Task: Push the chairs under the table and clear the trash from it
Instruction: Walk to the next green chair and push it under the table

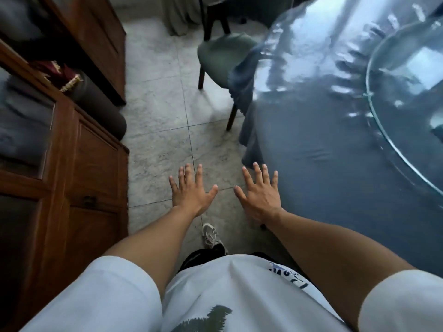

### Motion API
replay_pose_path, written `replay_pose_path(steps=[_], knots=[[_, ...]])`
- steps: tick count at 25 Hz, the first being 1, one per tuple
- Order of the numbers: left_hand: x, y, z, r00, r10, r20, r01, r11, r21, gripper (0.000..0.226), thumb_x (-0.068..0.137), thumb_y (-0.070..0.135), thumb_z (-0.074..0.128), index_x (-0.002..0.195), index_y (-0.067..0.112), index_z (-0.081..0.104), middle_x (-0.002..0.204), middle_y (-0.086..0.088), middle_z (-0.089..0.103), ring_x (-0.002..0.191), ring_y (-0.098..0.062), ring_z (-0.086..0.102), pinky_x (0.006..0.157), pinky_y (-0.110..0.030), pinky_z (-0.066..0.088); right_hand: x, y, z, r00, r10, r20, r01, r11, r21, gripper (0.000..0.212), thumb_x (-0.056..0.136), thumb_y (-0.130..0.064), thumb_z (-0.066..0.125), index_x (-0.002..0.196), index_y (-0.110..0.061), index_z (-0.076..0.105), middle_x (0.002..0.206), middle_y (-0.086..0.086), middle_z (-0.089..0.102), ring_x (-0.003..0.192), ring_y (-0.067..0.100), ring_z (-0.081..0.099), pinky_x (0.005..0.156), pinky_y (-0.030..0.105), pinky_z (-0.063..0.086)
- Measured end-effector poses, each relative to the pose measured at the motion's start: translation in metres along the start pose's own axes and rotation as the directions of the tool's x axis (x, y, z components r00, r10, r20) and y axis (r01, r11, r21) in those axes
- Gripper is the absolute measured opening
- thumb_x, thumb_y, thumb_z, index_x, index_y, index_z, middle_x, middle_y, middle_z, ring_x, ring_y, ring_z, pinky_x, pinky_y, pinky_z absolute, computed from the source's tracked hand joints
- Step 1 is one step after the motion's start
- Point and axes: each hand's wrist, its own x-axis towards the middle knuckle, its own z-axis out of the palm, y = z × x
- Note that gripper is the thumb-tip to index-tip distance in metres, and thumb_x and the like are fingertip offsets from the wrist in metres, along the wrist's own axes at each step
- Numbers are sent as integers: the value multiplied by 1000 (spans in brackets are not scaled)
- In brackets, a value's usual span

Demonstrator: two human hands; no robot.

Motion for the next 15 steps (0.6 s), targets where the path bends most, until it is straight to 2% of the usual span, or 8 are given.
replay_pose_path(steps=[3,6,15], knots=[[42,-46,-27,996,-85,31,87,994,-65,89,94,76,19,161,27,-13,169,-13,-19,155,-31,-20,121,-61,-13,59,-45,-19,999,-49,23,49,998,-27,76,98,-70,14,163,-32,2,171,7,-11,156,28,-20,123,58,-15],[76,-78,-50,993,-96,63,101,992,-78,90,94,77,18,161,27,-14,168,-13,-21,155,-31,-22,120,-61,-14,113,-79,-32,995,-100,27,102,990,-95,76,98,-71,12,163,-33,1,171,7,-14,155,29,-23,123,59,-15],[189,-127,-105,983,-148,105,160,980,-121,90,93,78,16,161,27,-14,168,-13,-20,154,-31,-23,120,-63,-14,255,-141,-64,988,-150,38,154,981,-115,77,96,-73,8,163,-35,-1,170,7,-14,155,31,-23,122,60,-15]])
